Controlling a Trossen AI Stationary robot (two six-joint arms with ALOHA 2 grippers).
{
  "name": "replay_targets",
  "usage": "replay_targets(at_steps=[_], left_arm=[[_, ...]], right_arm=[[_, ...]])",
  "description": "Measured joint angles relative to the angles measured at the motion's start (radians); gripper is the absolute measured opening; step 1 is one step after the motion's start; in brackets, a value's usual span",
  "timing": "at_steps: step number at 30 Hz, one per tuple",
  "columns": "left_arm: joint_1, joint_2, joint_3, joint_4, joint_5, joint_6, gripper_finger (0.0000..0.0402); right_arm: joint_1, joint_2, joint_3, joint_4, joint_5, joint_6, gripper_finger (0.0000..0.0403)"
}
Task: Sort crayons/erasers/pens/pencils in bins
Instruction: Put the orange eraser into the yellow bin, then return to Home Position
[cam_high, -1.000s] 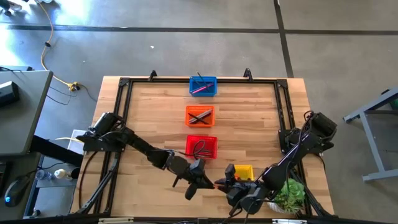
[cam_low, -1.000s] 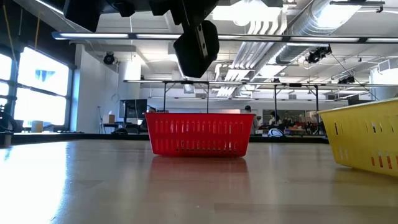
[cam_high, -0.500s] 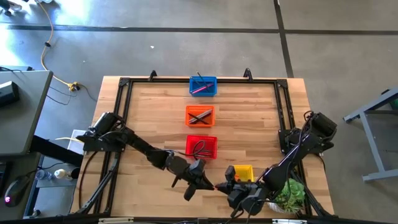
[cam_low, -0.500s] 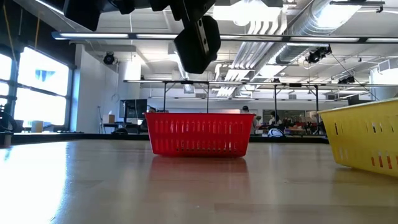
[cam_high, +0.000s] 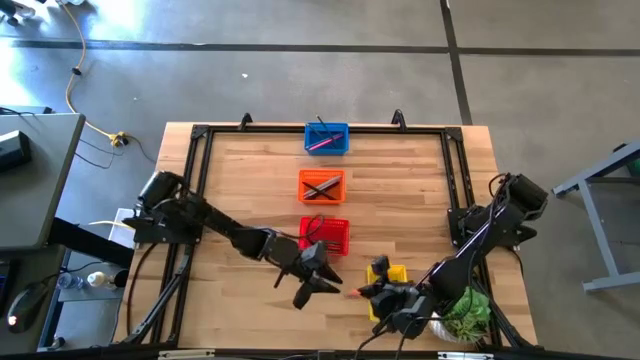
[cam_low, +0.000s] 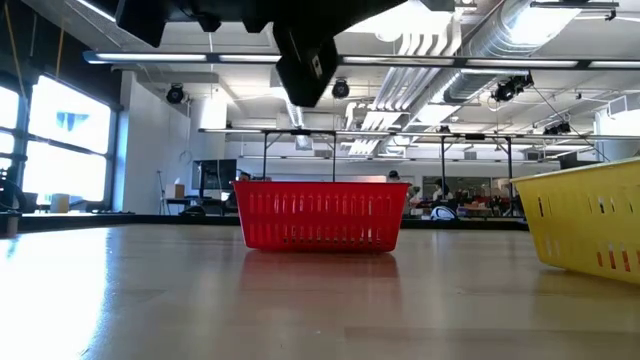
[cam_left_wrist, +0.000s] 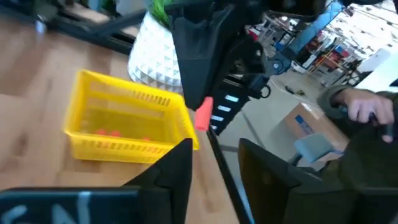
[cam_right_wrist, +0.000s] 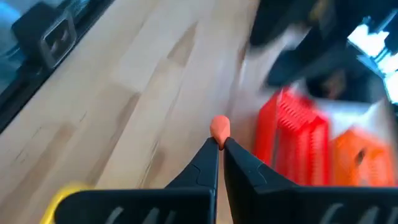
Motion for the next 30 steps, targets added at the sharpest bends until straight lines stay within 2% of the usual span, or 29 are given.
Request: replay_targets(at_steps=[7, 13, 17, 22, 30], left_arm=[[0.01, -0.109, -0.157, 0.027, -0.161, 0.111, 0.0146], [0.008, -0.21, -0.326, 0.115, -0.248, 0.146, 0.0129], [0.009, -0.282, -0.416, 0.147, -0.269, 0.18, 0.0105], [0.017, -0.371, -0.499, 0.149, -0.292, 0.214, 0.007], [0.059, -0.48, -0.584, 0.147, -0.291, 0.248, 0.0016]], right_arm=[[-0.043, -0.025, -0.006, -0.309, -0.241, 0.328, 0.0], [-0.09, -0.026, -0.086, -0.303, -0.417, 0.418, 0.0], [-0.132, -0.026, -0.148, -0.274, -0.472, 0.427, 0.0], [-0.186, -0.026, -0.174, -0.271, -0.487, 0.426, 0.0011], [-0.256, -0.026, -0.172, -0.275, -0.575, 0.417, 0.0084]])
